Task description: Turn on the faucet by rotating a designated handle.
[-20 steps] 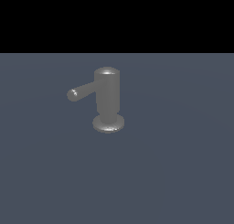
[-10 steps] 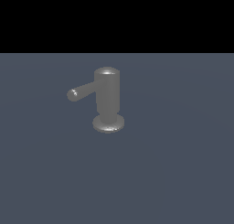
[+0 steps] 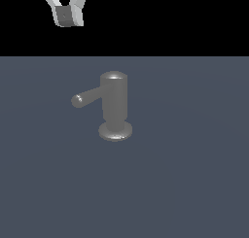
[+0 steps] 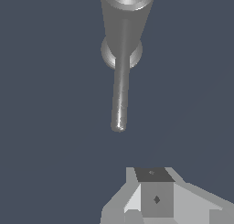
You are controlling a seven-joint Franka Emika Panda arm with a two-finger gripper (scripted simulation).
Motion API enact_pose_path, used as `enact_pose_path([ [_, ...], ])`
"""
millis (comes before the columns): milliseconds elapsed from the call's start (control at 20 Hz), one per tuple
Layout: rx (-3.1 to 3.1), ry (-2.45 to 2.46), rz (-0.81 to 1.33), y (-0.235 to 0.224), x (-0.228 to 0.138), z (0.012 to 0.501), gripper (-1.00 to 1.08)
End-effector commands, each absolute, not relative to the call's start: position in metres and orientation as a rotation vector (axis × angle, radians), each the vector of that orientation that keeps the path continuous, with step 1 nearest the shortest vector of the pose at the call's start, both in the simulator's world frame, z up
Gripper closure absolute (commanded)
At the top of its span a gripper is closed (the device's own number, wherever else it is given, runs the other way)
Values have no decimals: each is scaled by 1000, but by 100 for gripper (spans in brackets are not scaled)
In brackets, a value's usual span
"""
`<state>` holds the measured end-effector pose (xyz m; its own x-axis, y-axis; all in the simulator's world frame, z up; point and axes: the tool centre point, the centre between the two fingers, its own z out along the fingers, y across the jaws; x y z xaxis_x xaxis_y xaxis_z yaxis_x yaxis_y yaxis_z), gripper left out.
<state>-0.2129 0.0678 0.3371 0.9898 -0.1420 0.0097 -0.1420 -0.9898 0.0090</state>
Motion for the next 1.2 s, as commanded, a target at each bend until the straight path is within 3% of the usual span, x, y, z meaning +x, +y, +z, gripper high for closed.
enact_pose_path([
  [0,3125,-243,12,78,-207,317,108],
  [550,3127,-305,2,115,-183,247,108],
  [1150,3126,-329,0,128,-172,222,108],
])
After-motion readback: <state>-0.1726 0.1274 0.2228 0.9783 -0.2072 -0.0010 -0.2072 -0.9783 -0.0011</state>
